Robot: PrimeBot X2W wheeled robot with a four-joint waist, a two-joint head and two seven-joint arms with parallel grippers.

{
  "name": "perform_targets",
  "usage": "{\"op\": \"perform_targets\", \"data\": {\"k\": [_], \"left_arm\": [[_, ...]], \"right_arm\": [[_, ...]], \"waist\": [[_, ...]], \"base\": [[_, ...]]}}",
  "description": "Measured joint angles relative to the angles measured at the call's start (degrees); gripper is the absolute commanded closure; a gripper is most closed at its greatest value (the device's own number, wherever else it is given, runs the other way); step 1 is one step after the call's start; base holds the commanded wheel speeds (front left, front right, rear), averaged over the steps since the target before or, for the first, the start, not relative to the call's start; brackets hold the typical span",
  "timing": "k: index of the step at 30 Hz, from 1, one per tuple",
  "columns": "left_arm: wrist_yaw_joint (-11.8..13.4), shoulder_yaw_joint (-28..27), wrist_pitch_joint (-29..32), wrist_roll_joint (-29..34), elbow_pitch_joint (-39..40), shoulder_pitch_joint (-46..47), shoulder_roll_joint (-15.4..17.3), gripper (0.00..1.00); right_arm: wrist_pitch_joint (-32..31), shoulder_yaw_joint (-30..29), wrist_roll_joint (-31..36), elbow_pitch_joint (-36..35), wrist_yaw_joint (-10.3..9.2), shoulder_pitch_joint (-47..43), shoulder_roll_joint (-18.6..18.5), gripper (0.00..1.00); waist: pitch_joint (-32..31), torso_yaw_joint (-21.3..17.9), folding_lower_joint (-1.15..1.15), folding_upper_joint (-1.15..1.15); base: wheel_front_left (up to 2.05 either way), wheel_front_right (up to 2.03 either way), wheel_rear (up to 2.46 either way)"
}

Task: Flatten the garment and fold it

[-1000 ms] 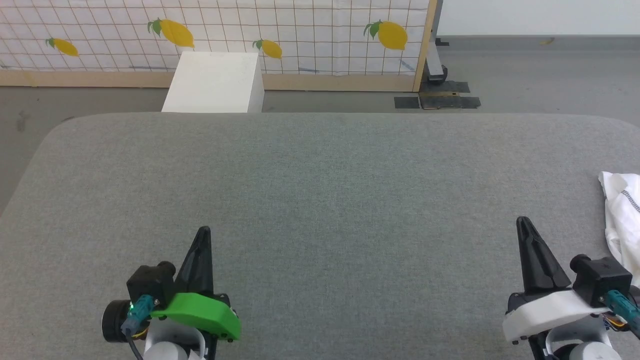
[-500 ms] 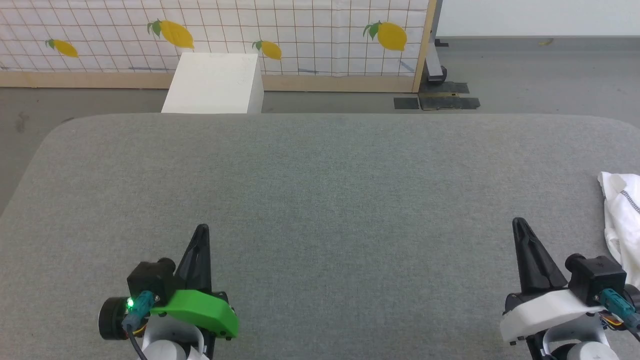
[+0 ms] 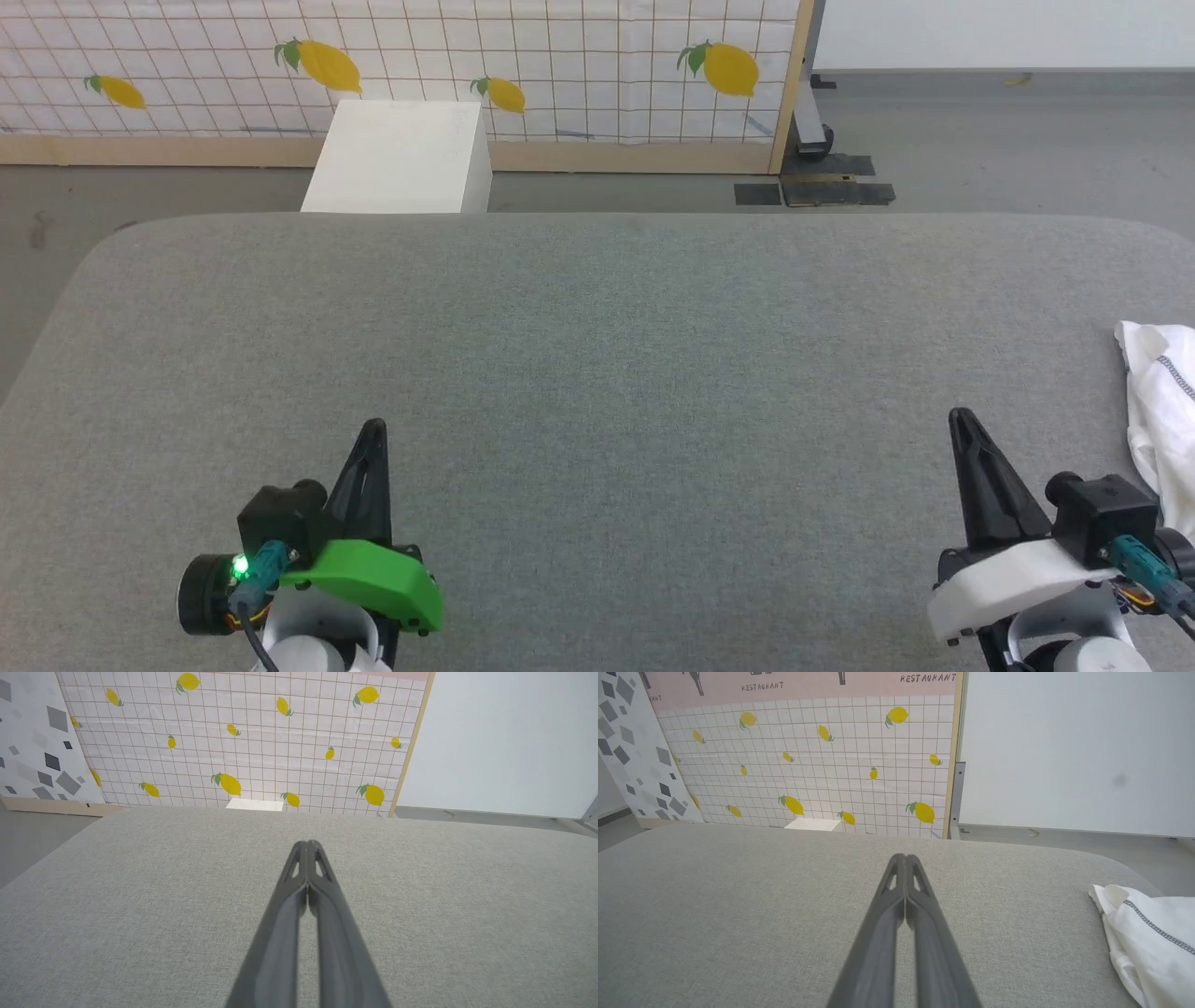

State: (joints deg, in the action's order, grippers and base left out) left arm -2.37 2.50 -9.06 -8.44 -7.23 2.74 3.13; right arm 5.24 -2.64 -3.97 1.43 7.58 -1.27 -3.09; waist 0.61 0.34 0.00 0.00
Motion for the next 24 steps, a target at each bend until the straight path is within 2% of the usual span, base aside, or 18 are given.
{"op": "perform_targets", "data": {"k": [24], "left_arm": [[0.7,-0.8,3.0,2.6,2.2,-0.5,0.0,1.00]], "right_arm": [[-1.7,0.8,1.0,-0.3,0.00,0.1,0.0,1.00]], "waist": [[-0.2,-0.1,0.01,0.00]], "base": [[0.00,0.00,0.00]]}}
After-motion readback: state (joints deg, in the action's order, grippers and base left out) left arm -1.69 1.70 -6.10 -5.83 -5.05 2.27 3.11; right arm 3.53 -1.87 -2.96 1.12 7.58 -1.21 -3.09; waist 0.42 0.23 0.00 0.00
